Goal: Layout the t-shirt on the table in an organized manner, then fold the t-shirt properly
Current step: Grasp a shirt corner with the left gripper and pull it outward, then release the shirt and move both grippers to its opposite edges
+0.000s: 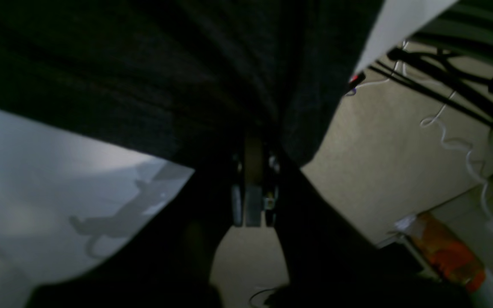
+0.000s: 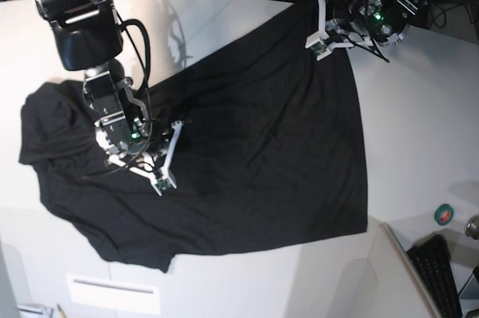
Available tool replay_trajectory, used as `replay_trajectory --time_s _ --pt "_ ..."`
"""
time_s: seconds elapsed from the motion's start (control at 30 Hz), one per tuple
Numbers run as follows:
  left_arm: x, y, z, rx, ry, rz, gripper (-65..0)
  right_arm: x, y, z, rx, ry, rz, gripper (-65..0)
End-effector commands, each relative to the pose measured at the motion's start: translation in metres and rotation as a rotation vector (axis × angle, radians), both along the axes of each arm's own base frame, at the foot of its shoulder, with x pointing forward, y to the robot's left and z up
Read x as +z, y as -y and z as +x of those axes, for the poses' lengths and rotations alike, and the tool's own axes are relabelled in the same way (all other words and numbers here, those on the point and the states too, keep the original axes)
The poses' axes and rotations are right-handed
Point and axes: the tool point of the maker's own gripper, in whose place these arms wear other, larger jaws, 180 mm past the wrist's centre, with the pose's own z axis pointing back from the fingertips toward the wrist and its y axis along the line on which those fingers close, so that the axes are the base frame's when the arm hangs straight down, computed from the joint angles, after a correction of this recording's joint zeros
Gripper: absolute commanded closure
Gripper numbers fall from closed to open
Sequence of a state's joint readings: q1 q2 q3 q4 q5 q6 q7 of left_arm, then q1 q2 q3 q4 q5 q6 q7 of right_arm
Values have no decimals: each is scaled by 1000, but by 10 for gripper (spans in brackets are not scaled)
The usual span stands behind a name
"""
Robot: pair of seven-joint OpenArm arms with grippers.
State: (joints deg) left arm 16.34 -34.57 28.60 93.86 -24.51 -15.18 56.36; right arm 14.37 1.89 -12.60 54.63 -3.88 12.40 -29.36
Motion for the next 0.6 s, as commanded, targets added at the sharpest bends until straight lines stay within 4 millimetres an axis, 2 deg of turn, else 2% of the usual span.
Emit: replay_trajectory --time_s 0.0,0.07,0.13,0.27,0.43,0.57 --pt "-1 -6 -5 1 -23 17 0 9 3 11 -9 26 -4 0" --pt "-6 -28 14 44 5 73 0 9 3 11 -9 26 -4 0" --pt "-12 -59 31 78 34 167 0 8 2 10 -9 25 -3 0" --pt "-16 -80 76 118 110 257 0 10 0 8 -6 36 2 0" --pt "-26 -86 135 191 131 311 0 26 -1 15 -3 83 9 0" --pt "-27 -71 185 228 200 277 0 38 26 21 -76 103 0 0"
